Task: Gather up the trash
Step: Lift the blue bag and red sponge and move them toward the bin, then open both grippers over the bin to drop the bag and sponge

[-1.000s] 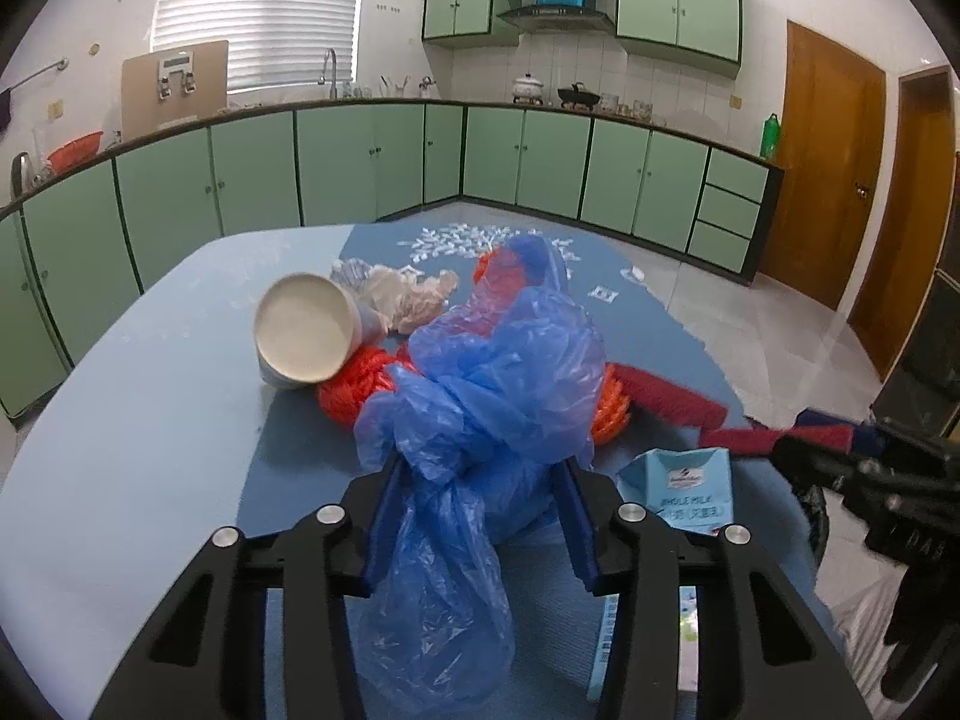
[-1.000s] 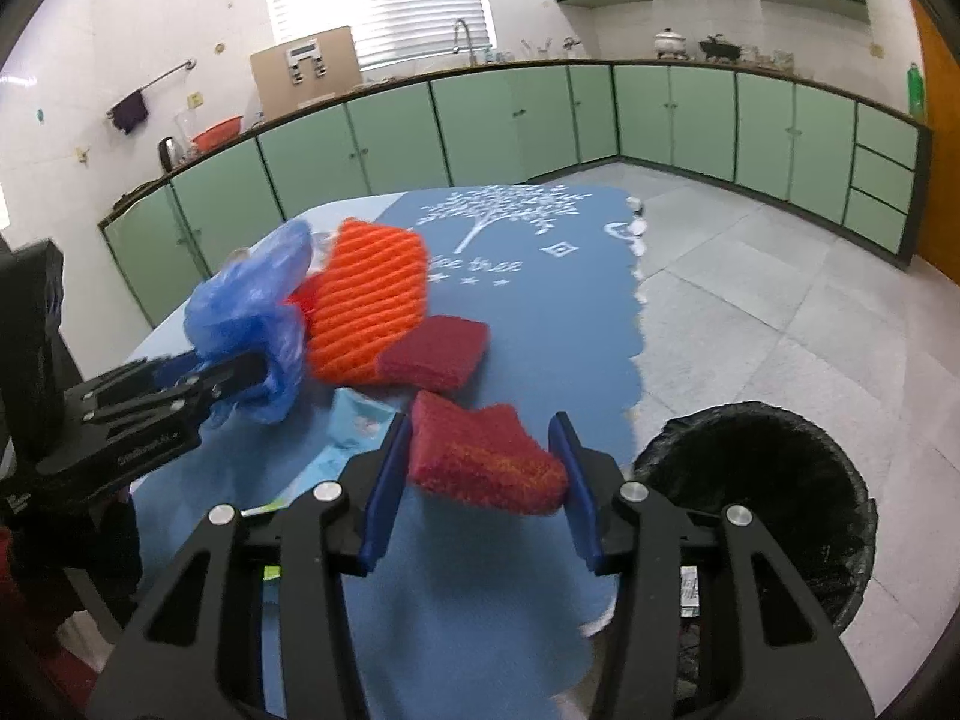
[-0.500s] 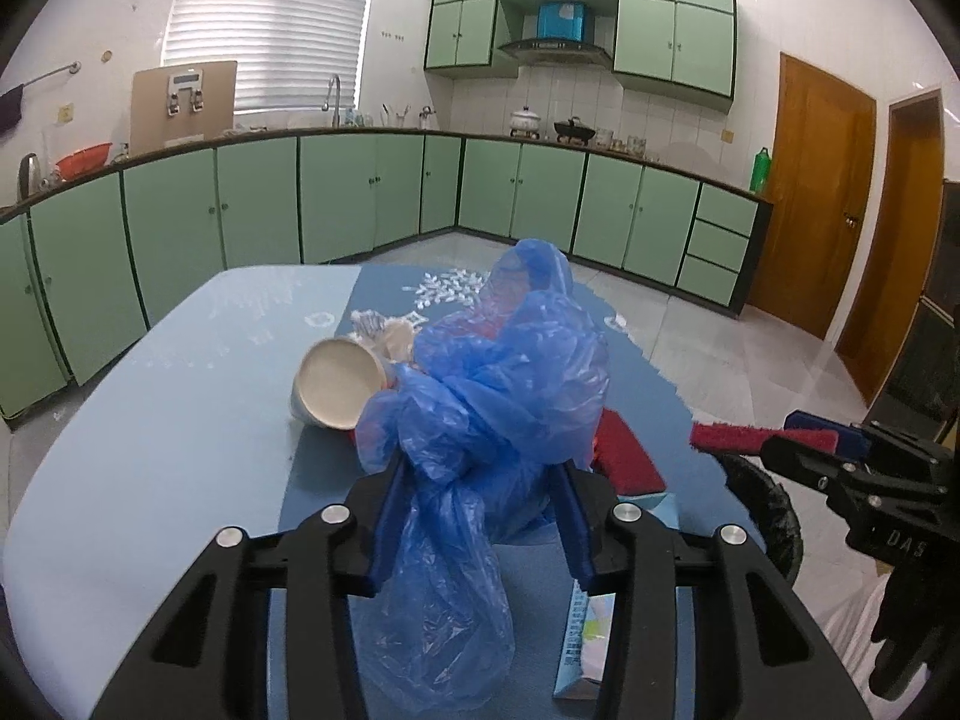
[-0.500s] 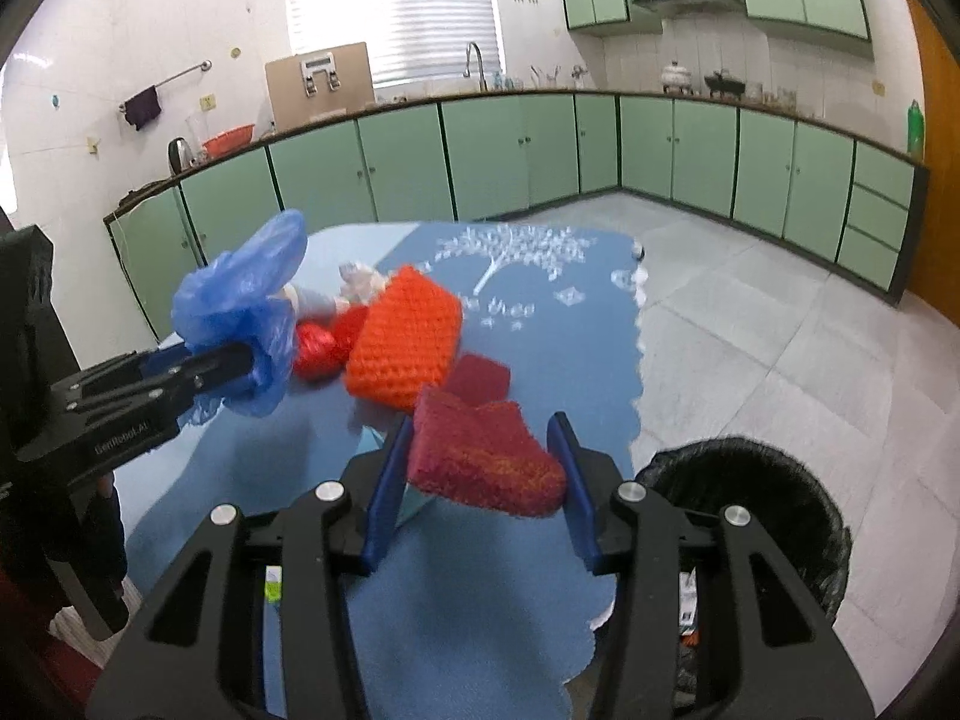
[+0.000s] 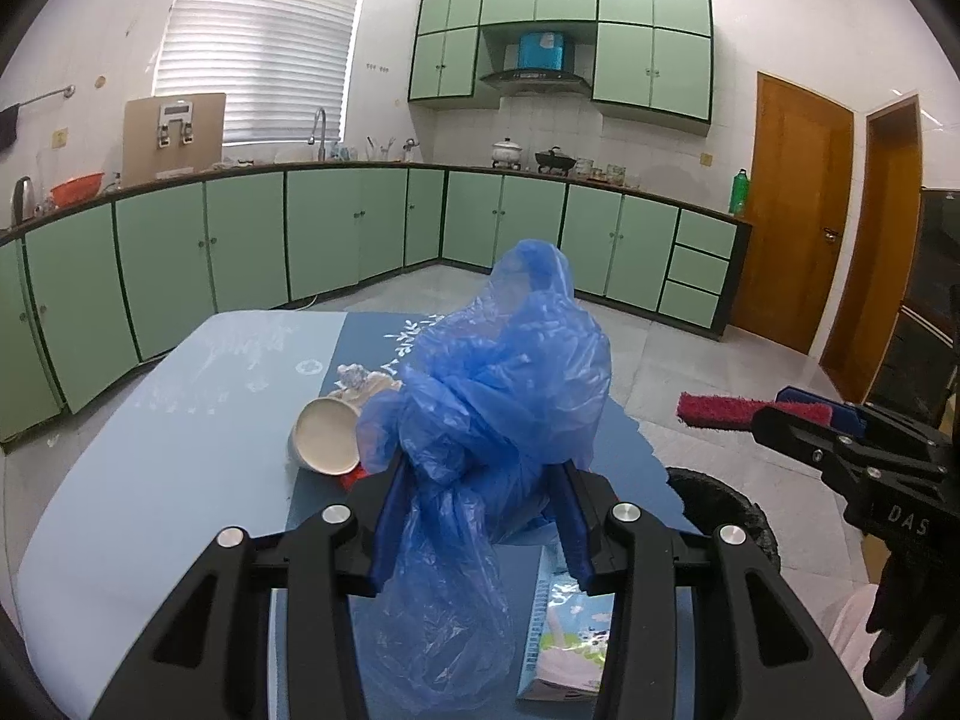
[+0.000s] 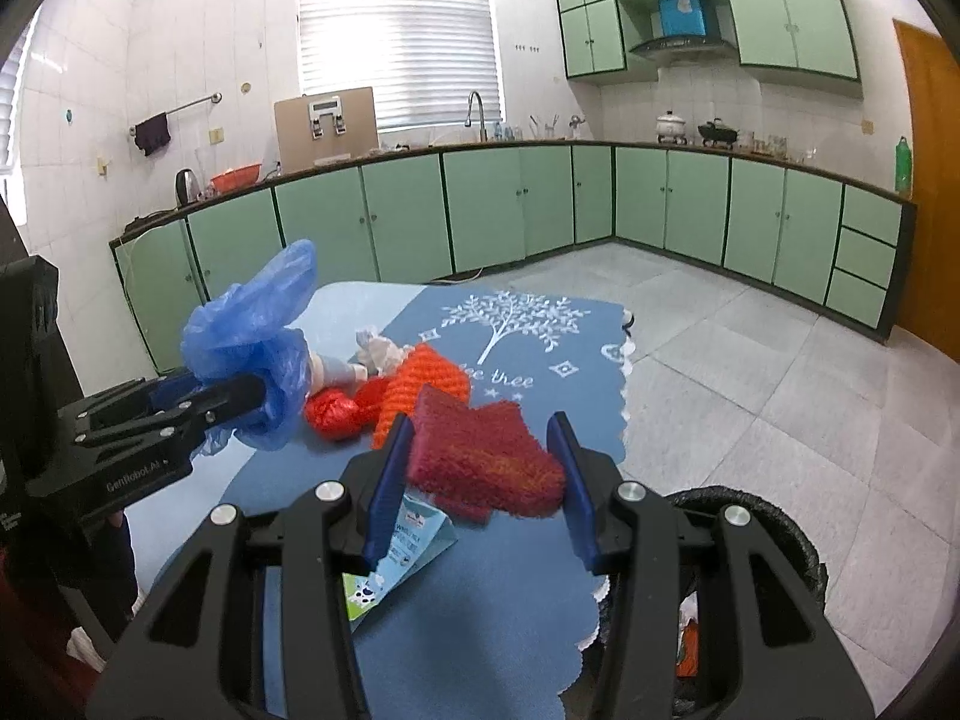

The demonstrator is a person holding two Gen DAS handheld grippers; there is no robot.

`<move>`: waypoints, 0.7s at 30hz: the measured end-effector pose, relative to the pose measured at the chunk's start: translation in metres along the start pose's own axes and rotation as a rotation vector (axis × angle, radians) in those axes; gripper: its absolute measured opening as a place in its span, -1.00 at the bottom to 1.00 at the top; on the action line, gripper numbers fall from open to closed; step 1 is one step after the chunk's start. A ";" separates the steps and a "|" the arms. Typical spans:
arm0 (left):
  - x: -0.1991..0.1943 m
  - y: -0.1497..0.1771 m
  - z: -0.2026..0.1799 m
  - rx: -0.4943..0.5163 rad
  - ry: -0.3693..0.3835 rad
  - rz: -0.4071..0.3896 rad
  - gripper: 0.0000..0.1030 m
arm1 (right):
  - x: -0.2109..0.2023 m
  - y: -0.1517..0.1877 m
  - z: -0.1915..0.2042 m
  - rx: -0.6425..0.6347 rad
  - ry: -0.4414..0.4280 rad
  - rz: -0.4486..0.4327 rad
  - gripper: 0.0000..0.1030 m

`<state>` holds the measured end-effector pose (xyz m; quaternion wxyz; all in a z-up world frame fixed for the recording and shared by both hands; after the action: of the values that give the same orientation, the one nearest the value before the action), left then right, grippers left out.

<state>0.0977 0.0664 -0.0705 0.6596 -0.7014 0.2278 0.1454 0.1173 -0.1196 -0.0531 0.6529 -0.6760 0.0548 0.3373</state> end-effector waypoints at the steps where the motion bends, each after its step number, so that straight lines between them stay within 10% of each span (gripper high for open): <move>1: -0.001 -0.001 -0.002 0.004 0.004 -0.002 -0.17 | -0.002 -0.001 -0.001 -0.001 0.003 -0.005 -0.14; 21: 0.012 -0.024 -0.070 0.089 0.151 -0.030 -0.17 | -0.046 -0.006 -0.059 0.046 0.139 -0.074 -0.14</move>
<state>0.1135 -0.0038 -0.0493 0.6733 -0.6835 0.2727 0.0718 0.1073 -0.1896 -0.0287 0.6751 -0.6840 0.0825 0.2638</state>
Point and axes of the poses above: each gripper's, at about its wrist camera, not at the fingertips, and x roughly the way its jaws point, z to its left, y to its underside, the point moved 4 cm from there along x, roughly the way its jaws point, and after that the axes turned 3 degrees about z, right-handed, at the moved point
